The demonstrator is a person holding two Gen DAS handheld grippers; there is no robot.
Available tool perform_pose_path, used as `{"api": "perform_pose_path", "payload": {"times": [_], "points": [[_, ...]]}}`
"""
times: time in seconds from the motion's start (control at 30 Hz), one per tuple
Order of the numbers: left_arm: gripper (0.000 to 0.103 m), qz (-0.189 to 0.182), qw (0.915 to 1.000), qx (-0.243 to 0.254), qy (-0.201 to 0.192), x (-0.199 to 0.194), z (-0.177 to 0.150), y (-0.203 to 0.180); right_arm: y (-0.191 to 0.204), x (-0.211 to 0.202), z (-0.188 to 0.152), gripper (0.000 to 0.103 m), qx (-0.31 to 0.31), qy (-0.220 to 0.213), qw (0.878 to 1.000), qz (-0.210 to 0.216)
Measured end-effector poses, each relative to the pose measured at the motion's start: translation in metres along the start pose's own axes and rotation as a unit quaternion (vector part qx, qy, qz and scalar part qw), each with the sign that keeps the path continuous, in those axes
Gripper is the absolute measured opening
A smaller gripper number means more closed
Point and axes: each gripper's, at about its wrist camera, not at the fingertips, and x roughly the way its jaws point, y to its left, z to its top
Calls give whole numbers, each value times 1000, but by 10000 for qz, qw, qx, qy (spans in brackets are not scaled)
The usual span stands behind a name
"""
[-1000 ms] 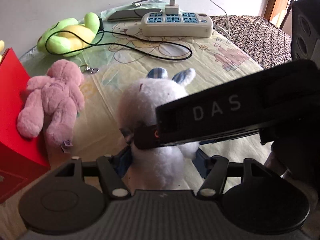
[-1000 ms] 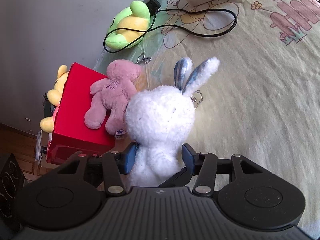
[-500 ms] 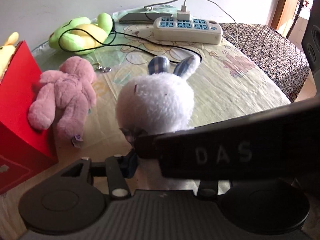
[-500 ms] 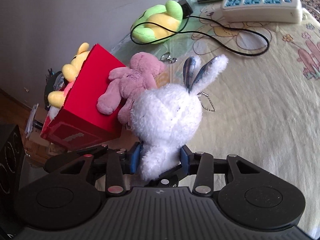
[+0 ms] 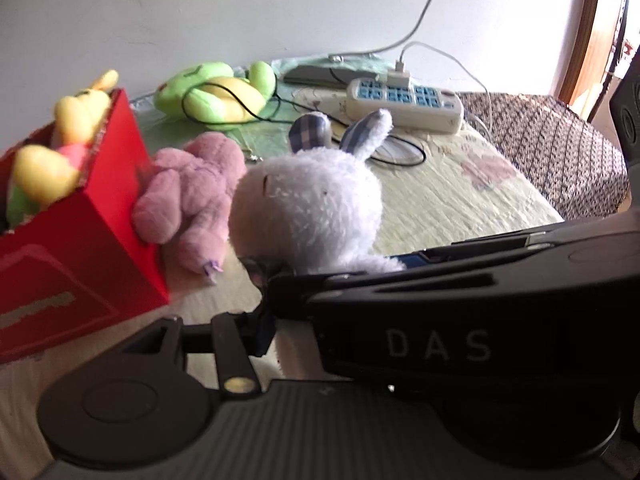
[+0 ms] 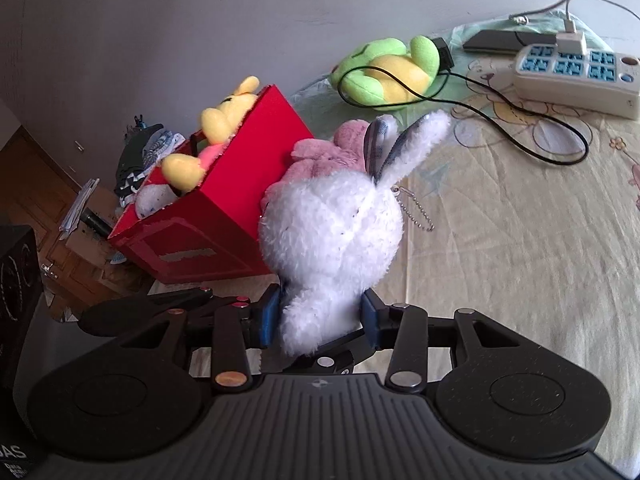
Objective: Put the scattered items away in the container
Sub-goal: 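Lift the white bunny with the right gripper and carry it over the red box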
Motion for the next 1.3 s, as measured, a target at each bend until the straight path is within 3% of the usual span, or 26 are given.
{"api": "perform_pose_path", "payload": {"times": [0.13, 0.3, 0.83, 1.13, 1.3], "points": [[45, 145, 9989, 120, -440, -25, 10, 19, 31, -5, 11, 45, -263, -432, 9987, 79], [45, 310, 9971, 121, -691, -47, 17, 60, 73, 9, 27, 46, -451, -738, 9961, 172], [45, 777, 9932, 76, -860, -72, 21, 189, 186, 86, 54, 46, -801, -845, 9925, 378], [47, 795, 9952, 39, -570, -52, 29, 251, 217, 139, 91, 45, -1066, -276, 9935, 295], [47, 491, 9983, -193, -228, -32, 31, 281, 221, 172, 107, 45, -1264, 282, 9915, 131]]}}
